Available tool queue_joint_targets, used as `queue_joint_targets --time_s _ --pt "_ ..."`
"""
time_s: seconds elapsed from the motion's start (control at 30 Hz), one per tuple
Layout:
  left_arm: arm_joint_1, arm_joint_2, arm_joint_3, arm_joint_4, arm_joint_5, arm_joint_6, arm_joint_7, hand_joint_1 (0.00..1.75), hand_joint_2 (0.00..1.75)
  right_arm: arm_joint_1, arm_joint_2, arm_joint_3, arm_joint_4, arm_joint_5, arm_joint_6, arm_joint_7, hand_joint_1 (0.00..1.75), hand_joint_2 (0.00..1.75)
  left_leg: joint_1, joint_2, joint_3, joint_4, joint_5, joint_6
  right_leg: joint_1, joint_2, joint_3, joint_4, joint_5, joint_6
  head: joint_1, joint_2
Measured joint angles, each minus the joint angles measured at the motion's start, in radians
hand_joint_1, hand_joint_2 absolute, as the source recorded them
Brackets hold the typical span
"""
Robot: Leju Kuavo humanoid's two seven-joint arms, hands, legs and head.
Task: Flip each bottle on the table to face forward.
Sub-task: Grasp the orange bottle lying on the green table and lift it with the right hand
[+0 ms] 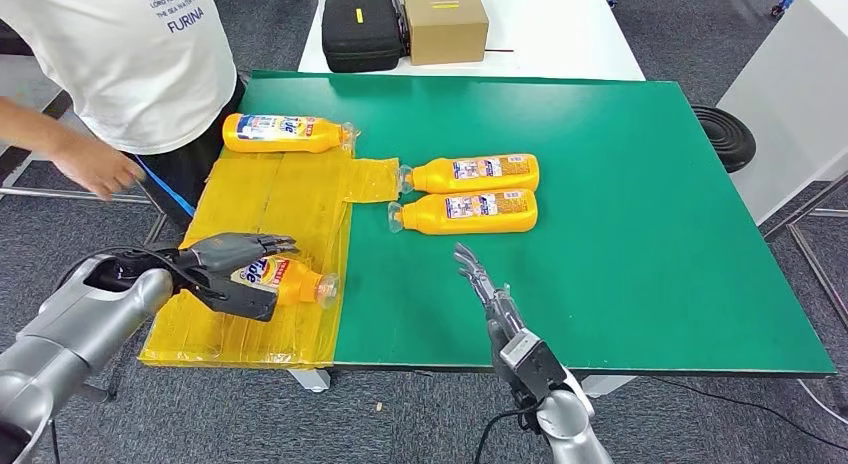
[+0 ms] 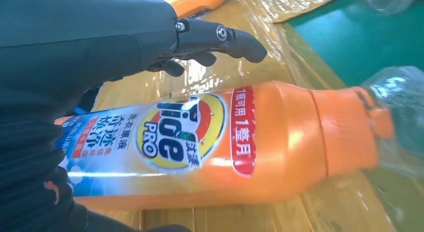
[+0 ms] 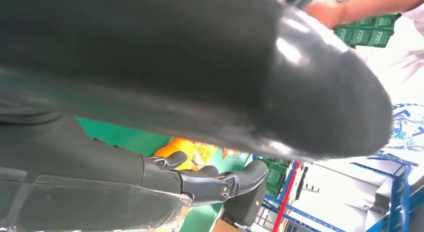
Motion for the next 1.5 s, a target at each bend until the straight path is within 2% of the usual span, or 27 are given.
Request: queue_joint_targets --time_s 0.13,0.3,0.37,0.47,0.6,0.83,1.03,1.23,1.37,1.5 --pt "-0.006 0.047 -0.008 -0.056 0.108 -0.046 -0.05 0.0 1.75 -0.005 -0.001 0.0 0.011 -0.003 -0.002 0.002 0.0 0.0 0.0 0.002 0.0 0.0 0.0 0.0 0.0 0.001 -0.001 0.0 0.0 0.0 0.0 0.0" --pt "0.032 0.066 0.045 -0.115 0.219 0.036 -0.063 0.0 1.75 -0.009 -0.001 -0.002 0.014 -0.004 -0.007 0.009 0.0 0.0 0.0 0.002 -0.001 0.0 0.0 0.0 0.0 0.001 -0.002 0.0 0.0 0.0 0.0 0.0" --pt "0.066 0.047 0.083 -0.131 0.247 0.108 -0.074 0.0 1.75 -0.01 0.0 -0.004 0.012 0.002 -0.017 0.017 0.0 0.0 0.0 0.002 -0.001 0.0 0.0 0.0 0.0 0.001 -0.003 0.0 0.0 0.0 0.0 0.0" --pt "0.14 -0.018 0.185 -0.159 0.287 0.235 -0.088 0.0 1.75 -0.003 0.001 -0.01 -0.005 0.029 -0.04 0.034 0.0 0.0 -0.001 0.002 -0.002 0.0 0.0 0.0 -0.001 0.001 -0.003 0.0 0.0 0.0 0.0 0.0" --pt "0.205 -0.079 0.272 -0.192 0.292 0.279 -0.088 0.0 1.75 0.003 0.005 -0.019 -0.027 0.049 -0.052 0.045 0.0 1.75 -0.001 0.003 -0.003 0.0 0.0 0.0 -0.001 0.002 -0.004 0.0 0.001 0.0 0.0 0.0" --pt "0.304 -0.167 0.42 -0.264 0.353 0.308 -0.09 0.0 1.75 0.005 0.006 -0.026 -0.048 0.138 -0.112 0.078 0.0 1.75 -0.001 0.004 -0.003 0.0 0.0 0.0 -0.001 0.003 -0.005 0.0 0.001 0.0 0.0 0.0" --pt "0.366 -0.228 0.512 -0.313 0.402 0.335 -0.085 0.0 1.75 -0.001 0.006 -0.032 -0.06 0.204 -0.158 0.114 0.0 1.75 -0.001 0.004 -0.004 0.0 -0.001 0.0 -0.001 0.003 -0.005 0.0 0.001 0.0 0.0 0.0" --pt "0.482 -0.336 0.654 -0.405 0.597 0.388 -0.093 0.0 1.75 -0.079 -0.021 -0.052 -0.048 0.366 -0.285 0.188 0.0 1.75 -0.001 0.004 -0.004 0.0 -0.001 0.0 -0.001 0.003 -0.005 0.0 0.001 0.0 0.0 0.0" --pt "0.572 -0.389 0.711 -0.464 0.639 0.401 -0.108 0.0 1.75 -0.13 -0.043 -0.059 -0.029 0.378 -0.314 0.185 0.0 1.75 -0.002 0.003 -0.004 0.0 -0.001 0.0 -0.001 0.003 -0.005 0.0 0.001 0.0 0.0 0.0" --pt "0.619 -0.417 0.737 -0.496 0.642 0.416 -0.116 0.0 1.75 -0.166 -0.055 -0.059 -0.008 0.377 -0.319 0.18 0.0 1.75 -0.001 0.003 -0.005 0.0 -0.001 0.0 -0.001 0.003 -0.005 0.0 0.001 0.0 0.0 0.0"
